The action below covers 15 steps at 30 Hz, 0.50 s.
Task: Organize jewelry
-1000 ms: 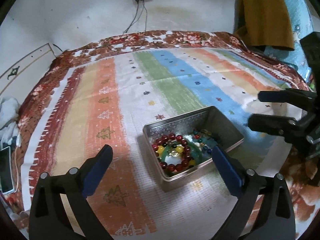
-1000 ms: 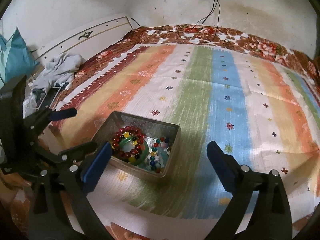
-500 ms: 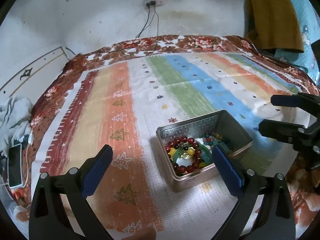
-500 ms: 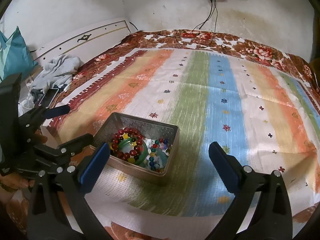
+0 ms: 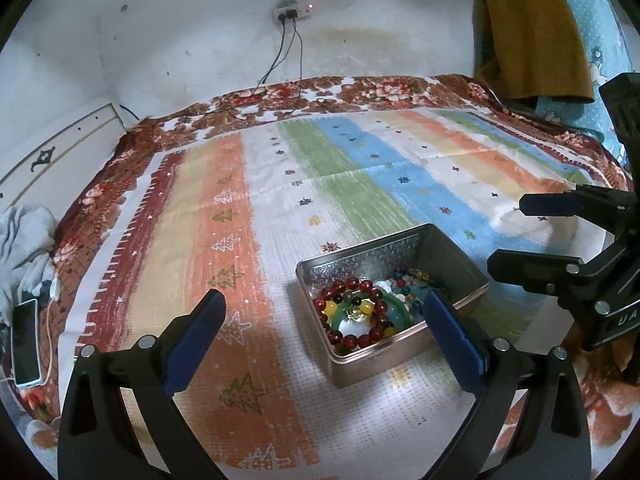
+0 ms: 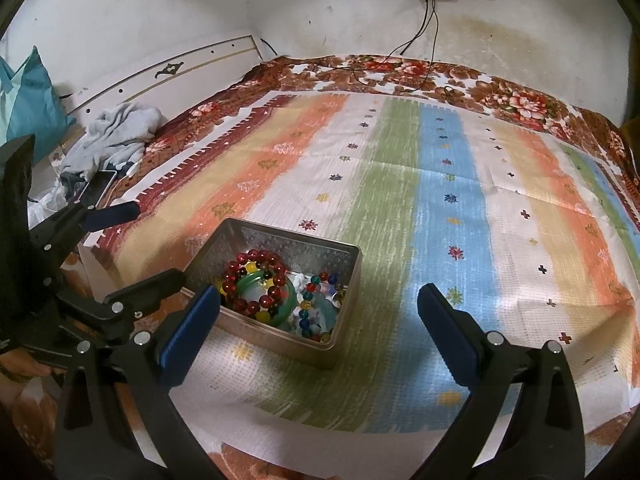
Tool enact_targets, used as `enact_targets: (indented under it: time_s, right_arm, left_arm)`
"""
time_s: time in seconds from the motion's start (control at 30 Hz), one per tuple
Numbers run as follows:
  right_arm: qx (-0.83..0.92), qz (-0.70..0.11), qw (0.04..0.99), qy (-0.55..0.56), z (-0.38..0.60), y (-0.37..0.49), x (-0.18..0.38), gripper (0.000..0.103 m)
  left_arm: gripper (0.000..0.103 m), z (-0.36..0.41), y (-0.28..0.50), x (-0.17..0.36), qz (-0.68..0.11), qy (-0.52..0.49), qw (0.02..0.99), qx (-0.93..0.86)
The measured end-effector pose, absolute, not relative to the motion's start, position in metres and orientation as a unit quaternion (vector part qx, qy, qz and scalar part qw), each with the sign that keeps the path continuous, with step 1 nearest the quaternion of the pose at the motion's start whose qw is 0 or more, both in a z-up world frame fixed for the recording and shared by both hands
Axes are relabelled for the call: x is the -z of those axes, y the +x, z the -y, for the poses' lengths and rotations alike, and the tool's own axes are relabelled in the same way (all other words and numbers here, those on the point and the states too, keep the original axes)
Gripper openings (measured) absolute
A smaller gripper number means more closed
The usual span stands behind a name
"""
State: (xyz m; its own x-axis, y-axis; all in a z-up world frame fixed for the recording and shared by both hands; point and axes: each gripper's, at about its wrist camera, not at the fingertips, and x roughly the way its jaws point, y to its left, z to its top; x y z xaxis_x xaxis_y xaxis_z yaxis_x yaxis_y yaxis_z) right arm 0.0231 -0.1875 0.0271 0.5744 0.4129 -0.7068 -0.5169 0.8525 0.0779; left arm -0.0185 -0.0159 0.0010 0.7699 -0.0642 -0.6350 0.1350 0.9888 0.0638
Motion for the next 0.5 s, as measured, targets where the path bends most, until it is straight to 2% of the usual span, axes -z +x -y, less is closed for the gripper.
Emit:
enact_targets:
  time_s: [0.5]
  right_arm:
    - [-0.263, -0.384, 0.883, -0.068, 0.1872, 0.0245, -0.0238, 0.098]
  left_arm:
    - [0.097, 0.0154, -0.0147, -0.0020, -0.342, 0.046, 0.938, 0.045]
